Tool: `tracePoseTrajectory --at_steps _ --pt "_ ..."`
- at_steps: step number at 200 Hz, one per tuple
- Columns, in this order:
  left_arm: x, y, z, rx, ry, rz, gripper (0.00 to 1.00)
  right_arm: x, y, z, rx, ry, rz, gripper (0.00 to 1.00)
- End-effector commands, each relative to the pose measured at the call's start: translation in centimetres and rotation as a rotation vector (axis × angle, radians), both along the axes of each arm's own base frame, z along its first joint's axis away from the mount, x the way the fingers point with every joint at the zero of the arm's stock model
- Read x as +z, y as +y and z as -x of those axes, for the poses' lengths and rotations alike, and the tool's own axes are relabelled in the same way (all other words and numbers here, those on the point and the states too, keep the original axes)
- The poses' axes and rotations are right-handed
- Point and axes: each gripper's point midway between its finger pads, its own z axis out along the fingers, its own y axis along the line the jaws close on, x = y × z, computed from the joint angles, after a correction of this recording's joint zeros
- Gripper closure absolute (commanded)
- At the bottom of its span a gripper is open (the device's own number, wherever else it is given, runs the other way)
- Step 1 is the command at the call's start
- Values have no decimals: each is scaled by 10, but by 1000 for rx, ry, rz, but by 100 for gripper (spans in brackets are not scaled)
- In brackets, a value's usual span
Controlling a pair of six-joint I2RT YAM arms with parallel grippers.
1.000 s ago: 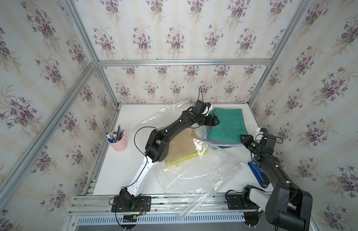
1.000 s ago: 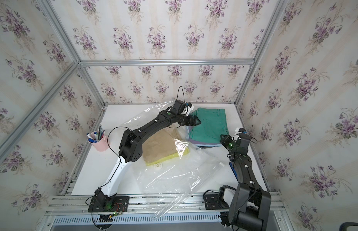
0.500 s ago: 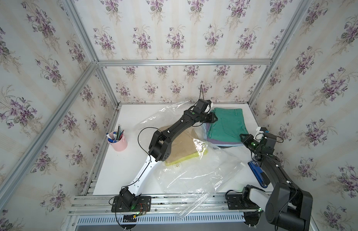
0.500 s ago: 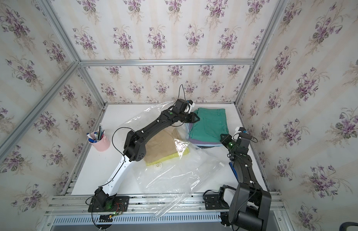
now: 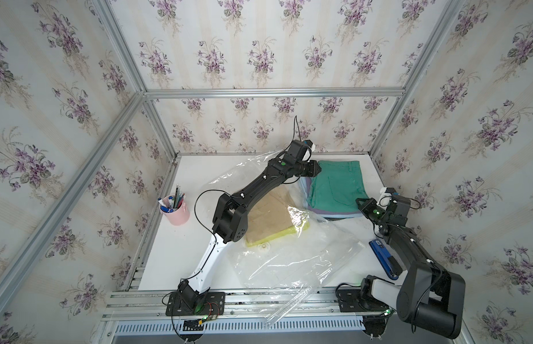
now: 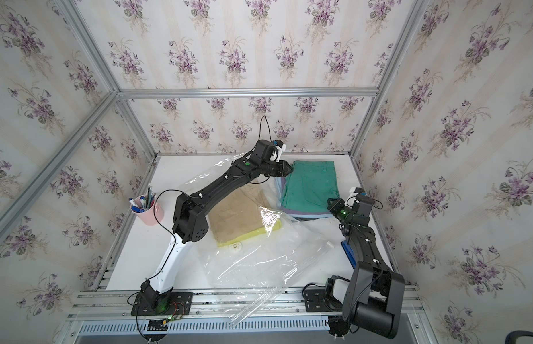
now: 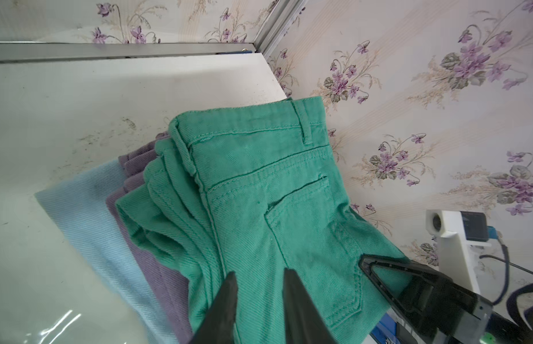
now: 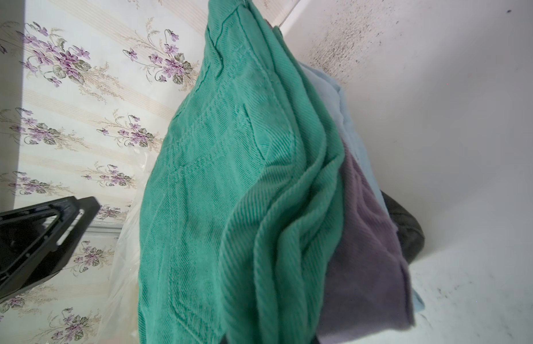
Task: Take the trousers out of the vacuum bag
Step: Place the trousers at the center of the board.
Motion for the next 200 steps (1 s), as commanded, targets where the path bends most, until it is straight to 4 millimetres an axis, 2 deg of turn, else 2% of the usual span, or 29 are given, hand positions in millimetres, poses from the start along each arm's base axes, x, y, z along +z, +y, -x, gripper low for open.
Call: tracePoseTrajectory --at_steps 1,24,46,84,99,113,126,136,175,200 --pt "-5 -15 9 -58 46 45 63 -2 -12 2 -51 29 55 99" --pt "-2 -32 22 -113 43 75 54 -5 -23 9 -103 84 109 91" --pt "-5 -40 26 -126 39 81 51 -6 -32 13 -142 117 145 76" --pt "-36 -43 21 -123 71 54 50 7 -52 16 -230 143 209 49" --pt "-47 -42 20 -117 77 32 50 18 -57 15 -250 131 229 47" --pt "-55 -39 18 -106 77 5 50 37 -46 7 -187 55 215 46" --pt "-61 -35 16 -96 71 -18 50 57 -22 -3 -53 -51 164 45" --pt "-66 -33 15 -90 73 -33 50 66 -10 -7 12 -96 129 41" --pt "-94 -20 17 -68 124 -84 51 79 -4 -22 71 -134 125 34" --pt "-98 -18 21 -67 136 -90 50 82 0 -37 99 -150 122 32"
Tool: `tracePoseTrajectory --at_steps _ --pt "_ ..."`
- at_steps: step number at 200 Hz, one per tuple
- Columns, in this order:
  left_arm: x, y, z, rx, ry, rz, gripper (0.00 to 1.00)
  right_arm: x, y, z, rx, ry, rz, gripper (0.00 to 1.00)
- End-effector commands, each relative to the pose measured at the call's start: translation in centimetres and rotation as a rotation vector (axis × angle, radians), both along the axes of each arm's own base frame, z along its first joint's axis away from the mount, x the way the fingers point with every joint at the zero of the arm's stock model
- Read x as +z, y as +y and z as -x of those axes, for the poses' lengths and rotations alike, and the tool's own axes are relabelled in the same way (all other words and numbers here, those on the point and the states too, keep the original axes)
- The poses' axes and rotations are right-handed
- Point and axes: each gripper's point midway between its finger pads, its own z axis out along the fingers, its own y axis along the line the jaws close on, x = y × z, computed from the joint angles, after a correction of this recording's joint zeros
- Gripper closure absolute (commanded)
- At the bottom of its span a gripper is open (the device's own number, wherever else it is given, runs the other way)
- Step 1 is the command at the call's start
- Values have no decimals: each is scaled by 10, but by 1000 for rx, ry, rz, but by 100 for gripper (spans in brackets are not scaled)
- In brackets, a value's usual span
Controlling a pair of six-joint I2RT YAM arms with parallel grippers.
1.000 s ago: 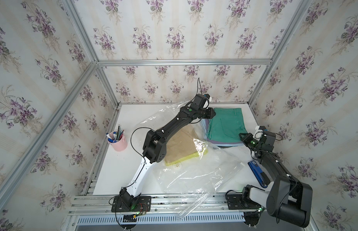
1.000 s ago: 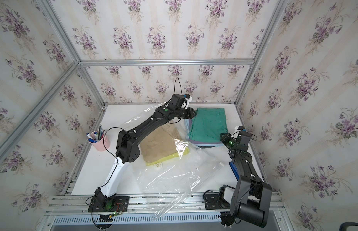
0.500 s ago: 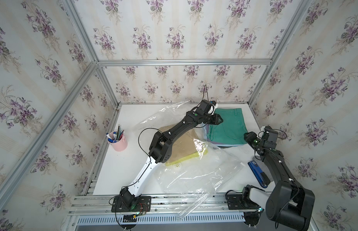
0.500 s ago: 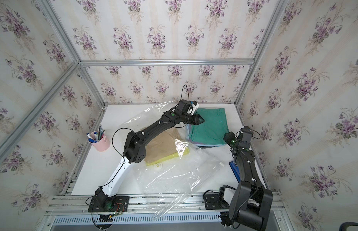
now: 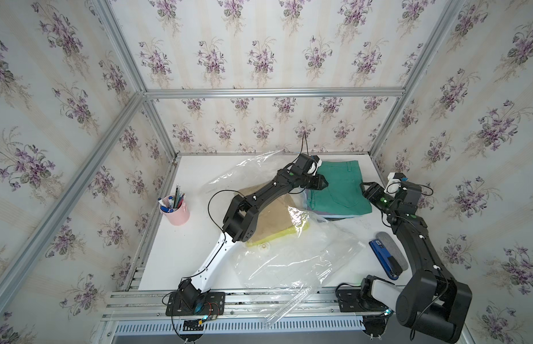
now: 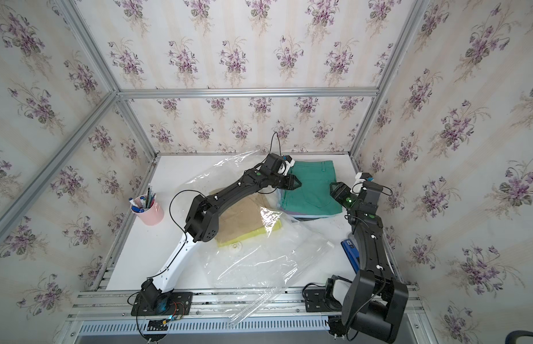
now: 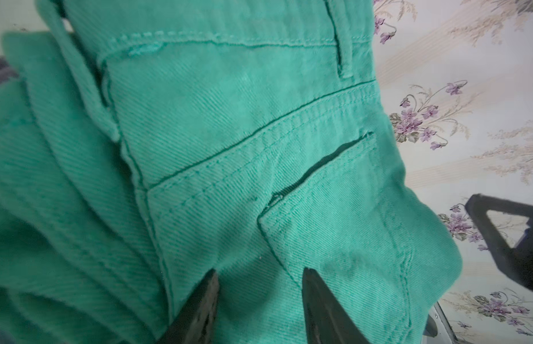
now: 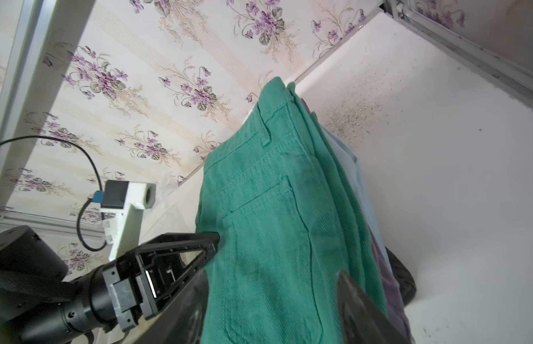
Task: Take the trousers out of the vacuum bag
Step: Place the trousers at the center of the board.
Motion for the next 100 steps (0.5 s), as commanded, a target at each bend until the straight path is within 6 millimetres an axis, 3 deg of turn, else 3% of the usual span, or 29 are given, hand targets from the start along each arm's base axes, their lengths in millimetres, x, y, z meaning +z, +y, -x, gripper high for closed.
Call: tracePoseTrajectory --at_steps 1,56,100 --pt "-19 13 5 29 39 -75 50 13 8 -15 62 -55 5 32" --pt "-7 18 9 32 35 -80 46 5 29 -58 153 -35 -6 35" --pt "-8 20 15 36 44 -78 46 -42 15 -94 87 79 -9 50"
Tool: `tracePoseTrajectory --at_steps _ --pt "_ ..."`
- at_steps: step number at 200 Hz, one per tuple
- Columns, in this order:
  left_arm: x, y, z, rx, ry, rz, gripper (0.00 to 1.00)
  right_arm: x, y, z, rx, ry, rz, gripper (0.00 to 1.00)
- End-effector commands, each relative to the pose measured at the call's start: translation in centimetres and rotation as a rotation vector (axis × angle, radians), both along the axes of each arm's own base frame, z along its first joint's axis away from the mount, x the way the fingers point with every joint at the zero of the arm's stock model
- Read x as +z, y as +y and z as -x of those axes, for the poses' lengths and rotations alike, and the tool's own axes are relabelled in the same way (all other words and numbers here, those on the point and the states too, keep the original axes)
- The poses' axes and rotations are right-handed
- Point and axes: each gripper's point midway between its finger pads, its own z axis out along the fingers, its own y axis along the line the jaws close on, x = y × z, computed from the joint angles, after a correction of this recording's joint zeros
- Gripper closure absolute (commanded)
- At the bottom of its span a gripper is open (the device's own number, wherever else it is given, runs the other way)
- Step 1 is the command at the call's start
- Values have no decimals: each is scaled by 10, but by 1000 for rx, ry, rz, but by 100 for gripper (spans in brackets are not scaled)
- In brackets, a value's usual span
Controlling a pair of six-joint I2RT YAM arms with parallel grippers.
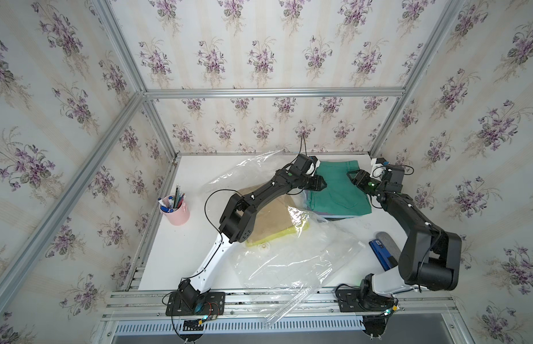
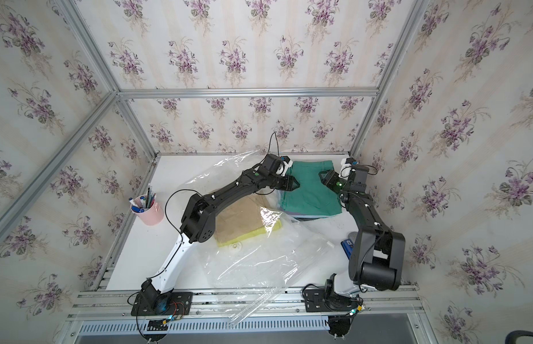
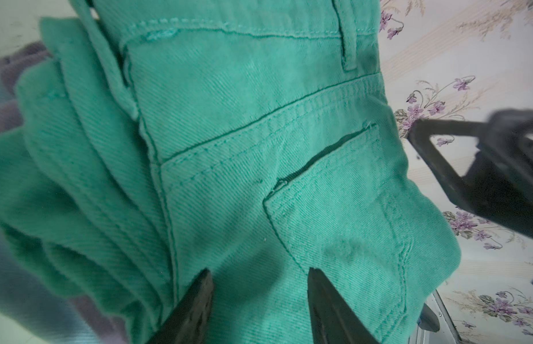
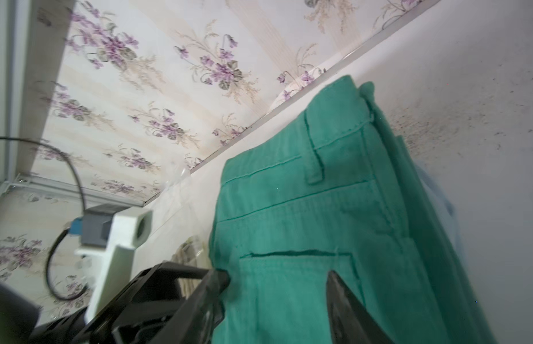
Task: Take the trousers out of the vacuum bag
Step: Place the trousers at the center of the board.
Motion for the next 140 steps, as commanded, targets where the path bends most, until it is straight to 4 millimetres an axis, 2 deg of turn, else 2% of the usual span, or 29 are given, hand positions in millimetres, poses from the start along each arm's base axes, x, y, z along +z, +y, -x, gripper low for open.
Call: tracePoseTrajectory --at_steps 1,41,64,90,111,140 --pt "-13 8 7 17 36 -49 46 -15 -11 -17 -47 25 24 50" --pt "-27 6 17 16 69 -60 45 -50 -5 -38 -23 91 8 56" --pt "-38 5 28 14 79 -72 46 -62 3 -45 -9 114 6 57" --pt "-46 9 34 25 93 -87 46 -76 3 -50 -23 146 11 57" --pt "-35 12 33 27 69 -90 46 -74 1 -52 -26 152 23 57" --pt "10 17 28 24 0 -79 34 -38 1 -49 -27 82 40 57"
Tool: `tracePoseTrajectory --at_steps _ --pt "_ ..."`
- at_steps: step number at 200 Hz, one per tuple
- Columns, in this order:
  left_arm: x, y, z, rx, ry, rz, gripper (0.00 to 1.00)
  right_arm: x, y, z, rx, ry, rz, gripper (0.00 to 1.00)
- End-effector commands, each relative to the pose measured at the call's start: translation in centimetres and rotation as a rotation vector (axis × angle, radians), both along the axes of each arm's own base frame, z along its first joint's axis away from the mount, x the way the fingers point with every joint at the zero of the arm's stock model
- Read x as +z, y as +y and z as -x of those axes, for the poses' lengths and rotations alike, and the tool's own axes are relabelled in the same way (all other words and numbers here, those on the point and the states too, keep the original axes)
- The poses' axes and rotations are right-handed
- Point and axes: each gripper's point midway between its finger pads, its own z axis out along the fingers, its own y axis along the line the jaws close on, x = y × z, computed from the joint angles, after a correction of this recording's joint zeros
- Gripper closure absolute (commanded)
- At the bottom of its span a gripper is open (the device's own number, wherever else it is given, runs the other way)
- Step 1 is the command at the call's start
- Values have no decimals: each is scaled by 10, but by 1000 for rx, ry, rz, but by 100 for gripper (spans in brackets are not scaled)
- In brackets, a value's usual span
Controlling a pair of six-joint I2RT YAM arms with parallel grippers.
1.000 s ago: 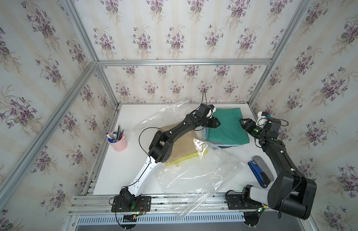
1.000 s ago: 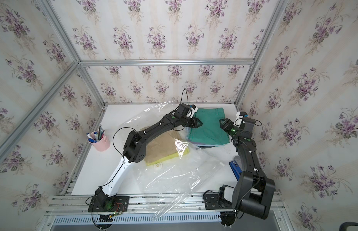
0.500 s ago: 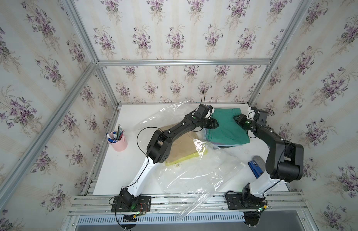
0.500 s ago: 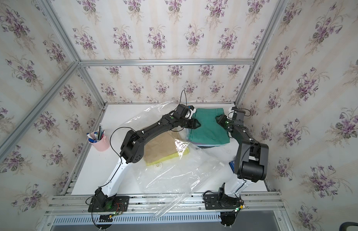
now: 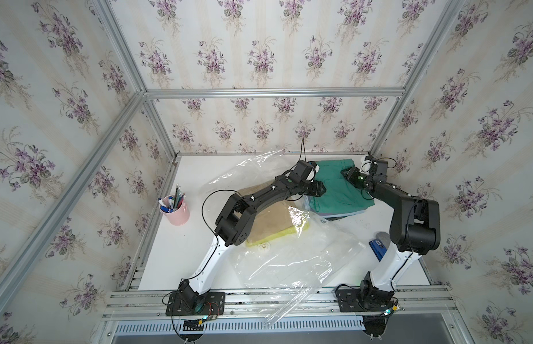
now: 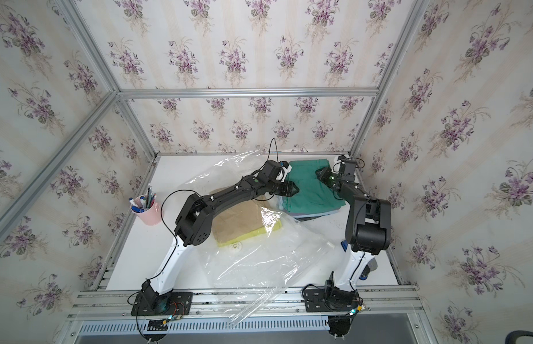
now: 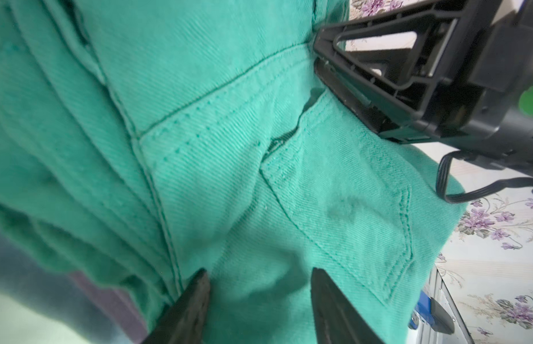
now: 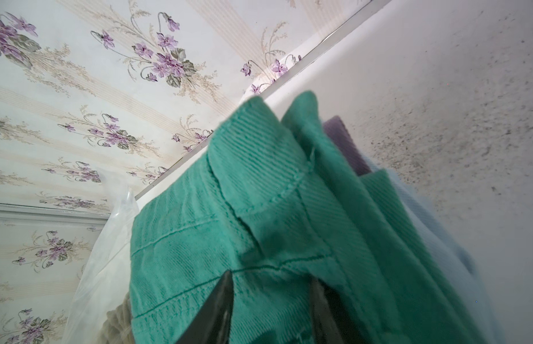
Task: Take the trousers out of the vacuum bag
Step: Place the trousers at the center of the board, then adjust the vacuum bag at the center of the board.
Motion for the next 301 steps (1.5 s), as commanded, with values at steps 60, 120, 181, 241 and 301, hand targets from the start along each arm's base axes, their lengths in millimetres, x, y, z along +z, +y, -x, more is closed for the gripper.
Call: tracePoseTrajectory --at_steps 60,120,181,241,301 --pt "89 35 20 -50 -104 -71 4 92 17 59 55 -150 35 46" --pt "99 87 89 -126 -155 -208 0 123 51 133 174 -188 -53 34" --pt "30 164 121 69 28 -388 0 85 112 177 331 -80 -36 25" --pt "-49 212 127 231 212 -527 1 52 155 190 399 -34 19 23" --pt "-97 249 88 374 285 -506 3 56 164 198 412 -61 35 23"
